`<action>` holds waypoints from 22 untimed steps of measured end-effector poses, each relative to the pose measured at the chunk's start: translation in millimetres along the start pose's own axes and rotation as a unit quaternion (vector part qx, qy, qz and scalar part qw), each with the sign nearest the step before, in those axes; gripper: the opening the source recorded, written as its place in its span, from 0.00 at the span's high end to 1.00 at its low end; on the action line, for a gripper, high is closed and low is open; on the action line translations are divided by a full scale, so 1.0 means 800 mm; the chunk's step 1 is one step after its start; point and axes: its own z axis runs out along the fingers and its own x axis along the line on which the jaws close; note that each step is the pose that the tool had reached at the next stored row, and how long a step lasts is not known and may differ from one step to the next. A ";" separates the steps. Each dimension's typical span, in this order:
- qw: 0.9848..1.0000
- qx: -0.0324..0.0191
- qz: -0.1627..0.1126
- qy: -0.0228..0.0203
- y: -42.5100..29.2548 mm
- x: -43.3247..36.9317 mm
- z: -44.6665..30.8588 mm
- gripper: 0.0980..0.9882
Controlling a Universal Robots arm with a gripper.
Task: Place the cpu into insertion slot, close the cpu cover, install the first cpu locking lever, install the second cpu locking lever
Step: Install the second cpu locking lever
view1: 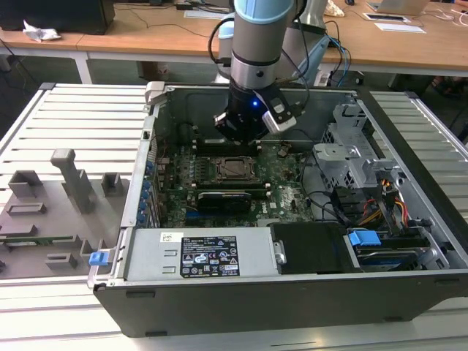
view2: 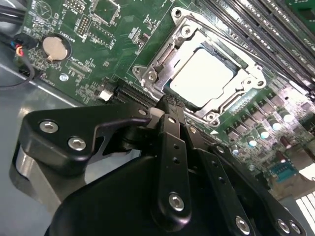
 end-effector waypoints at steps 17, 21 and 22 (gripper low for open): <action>1.000 0.000 0.000 0.003 -0.0584 0.005 -0.0077 0.99; 1.000 0.000 0.000 0.003 -0.0683 0.006 -0.0086 0.99; 1.000 0.000 0.000 0.003 -0.0710 0.006 -0.0088 0.99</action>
